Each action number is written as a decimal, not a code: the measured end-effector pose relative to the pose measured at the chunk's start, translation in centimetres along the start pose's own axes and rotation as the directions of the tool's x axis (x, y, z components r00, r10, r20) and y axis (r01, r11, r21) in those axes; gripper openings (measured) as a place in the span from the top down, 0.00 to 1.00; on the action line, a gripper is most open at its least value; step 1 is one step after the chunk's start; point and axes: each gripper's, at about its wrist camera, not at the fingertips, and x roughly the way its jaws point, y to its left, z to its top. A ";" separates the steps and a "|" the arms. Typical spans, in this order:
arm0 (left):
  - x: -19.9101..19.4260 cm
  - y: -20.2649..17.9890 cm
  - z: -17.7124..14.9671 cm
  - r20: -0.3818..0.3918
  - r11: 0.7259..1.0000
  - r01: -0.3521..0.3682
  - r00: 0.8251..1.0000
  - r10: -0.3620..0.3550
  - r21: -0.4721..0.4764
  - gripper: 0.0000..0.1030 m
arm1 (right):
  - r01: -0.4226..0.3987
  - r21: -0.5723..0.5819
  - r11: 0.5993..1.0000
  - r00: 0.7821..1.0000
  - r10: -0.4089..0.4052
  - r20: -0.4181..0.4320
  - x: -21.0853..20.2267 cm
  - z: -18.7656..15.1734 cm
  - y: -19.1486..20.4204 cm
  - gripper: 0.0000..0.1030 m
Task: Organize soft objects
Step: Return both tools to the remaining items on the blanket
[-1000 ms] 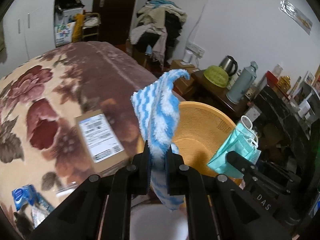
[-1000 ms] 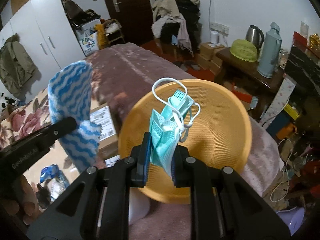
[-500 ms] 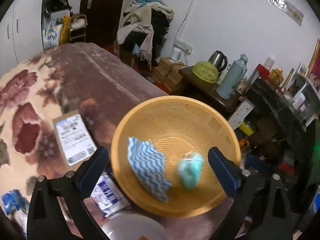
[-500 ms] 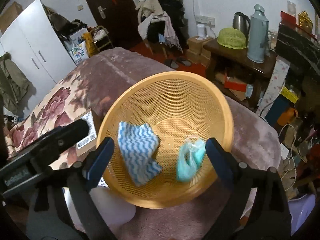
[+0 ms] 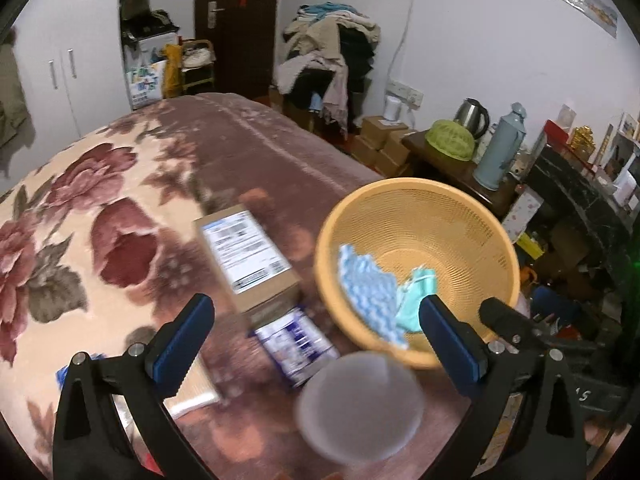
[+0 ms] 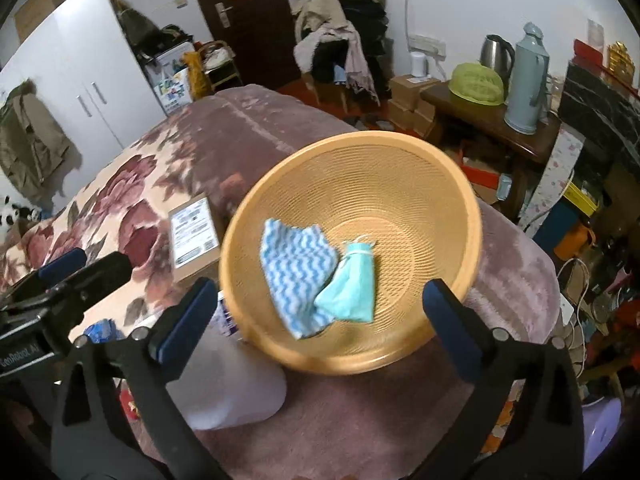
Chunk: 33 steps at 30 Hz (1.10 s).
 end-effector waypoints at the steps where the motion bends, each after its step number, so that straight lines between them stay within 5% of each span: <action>1: -0.6 0.8 -0.5 0.002 1.000 -0.012 1.000 0.012 -0.004 0.01 | -0.005 -0.015 1.000 1.000 0.005 -0.003 -0.2 -0.2 0.7 0.00; 15: -5.1 9.7 -6.8 -0.016 0.989 -0.105 0.994 0.104 -0.100 0.01 | -0.080 -0.190 0.979 0.997 0.077 -0.020 -2.2 -4.4 10.7 0.00; 33: -7.4 18.9 -15.2 -0.071 0.957 -0.214 0.976 0.204 -0.194 0.01 | -0.190 -0.285 0.940 0.976 0.151 -0.155 0.4 -12.1 19.8 0.00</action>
